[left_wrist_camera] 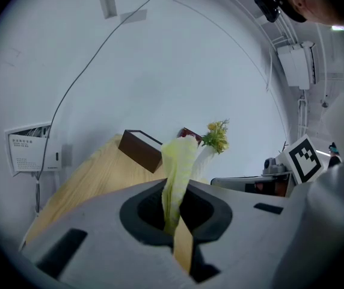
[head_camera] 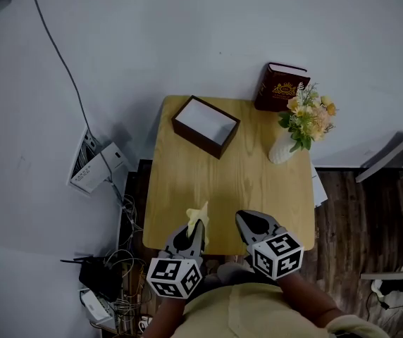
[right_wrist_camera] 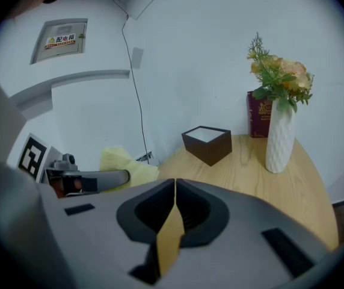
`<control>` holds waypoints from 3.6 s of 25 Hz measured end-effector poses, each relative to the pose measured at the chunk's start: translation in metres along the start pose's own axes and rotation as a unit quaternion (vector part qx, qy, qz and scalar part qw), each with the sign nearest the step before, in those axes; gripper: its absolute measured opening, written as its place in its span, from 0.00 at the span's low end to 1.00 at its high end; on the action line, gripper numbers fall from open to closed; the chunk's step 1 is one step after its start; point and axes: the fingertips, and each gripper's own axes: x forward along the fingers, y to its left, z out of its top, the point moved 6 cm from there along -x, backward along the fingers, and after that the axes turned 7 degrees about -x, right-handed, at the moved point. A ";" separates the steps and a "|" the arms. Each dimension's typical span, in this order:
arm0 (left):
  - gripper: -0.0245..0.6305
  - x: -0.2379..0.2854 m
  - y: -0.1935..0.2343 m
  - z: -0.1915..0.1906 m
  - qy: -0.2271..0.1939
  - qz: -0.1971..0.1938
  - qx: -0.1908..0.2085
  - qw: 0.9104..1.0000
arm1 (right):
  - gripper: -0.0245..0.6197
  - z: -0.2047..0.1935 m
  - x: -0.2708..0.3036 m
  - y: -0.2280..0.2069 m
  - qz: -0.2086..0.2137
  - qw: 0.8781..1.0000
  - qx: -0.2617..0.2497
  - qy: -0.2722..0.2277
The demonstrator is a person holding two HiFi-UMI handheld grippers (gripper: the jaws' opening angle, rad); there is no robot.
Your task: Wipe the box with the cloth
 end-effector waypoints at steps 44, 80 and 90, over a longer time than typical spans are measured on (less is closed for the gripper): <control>0.08 0.137 0.147 0.139 0.001 0.039 0.064 0.997 | 0.09 0.058 0.136 -0.052 -0.106 0.993 0.050 -0.005; 0.08 0.221 0.127 0.131 -0.016 0.033 0.033 0.999 | 0.09 0.040 0.136 -0.100 -0.099 0.990 0.102 -0.009; 0.08 0.219 0.087 0.103 0.009 0.001 0.037 0.999 | 0.09 0.031 0.118 -0.105 -0.091 0.990 0.105 -0.012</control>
